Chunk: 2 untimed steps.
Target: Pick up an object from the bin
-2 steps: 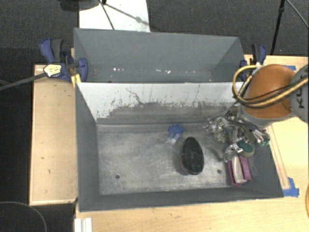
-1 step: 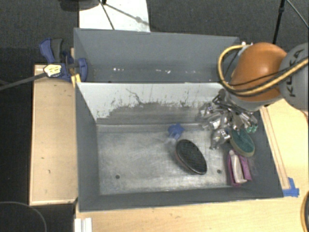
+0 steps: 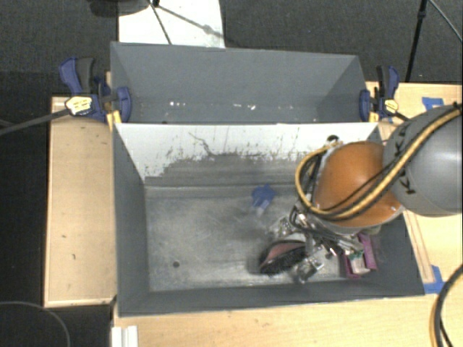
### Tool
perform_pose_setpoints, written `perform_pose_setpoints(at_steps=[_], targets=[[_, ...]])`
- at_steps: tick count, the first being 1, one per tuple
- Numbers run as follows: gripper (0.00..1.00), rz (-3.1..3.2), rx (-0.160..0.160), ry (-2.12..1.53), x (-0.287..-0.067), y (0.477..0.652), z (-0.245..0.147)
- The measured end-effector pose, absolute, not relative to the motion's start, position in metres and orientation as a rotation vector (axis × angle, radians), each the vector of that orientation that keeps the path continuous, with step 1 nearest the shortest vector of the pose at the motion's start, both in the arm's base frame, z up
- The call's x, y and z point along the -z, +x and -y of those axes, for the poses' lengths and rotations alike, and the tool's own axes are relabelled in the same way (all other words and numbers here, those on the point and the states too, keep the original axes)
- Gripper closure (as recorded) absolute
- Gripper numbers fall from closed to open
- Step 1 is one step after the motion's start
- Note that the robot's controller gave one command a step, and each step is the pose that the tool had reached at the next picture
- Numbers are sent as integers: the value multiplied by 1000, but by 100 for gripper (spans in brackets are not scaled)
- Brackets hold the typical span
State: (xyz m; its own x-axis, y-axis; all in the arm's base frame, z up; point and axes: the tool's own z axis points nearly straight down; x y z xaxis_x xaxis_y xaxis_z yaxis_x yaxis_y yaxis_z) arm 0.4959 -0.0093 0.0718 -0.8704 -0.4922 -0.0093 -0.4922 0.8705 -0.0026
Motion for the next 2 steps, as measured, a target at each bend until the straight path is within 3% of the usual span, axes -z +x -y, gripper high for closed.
perform_pose_setpoints(at_steps=[1, 2], targets=[[100, -3023, 3, -793, -75, 499, 10], [100, -2942, 7, -1082, -228, 484, 57]])
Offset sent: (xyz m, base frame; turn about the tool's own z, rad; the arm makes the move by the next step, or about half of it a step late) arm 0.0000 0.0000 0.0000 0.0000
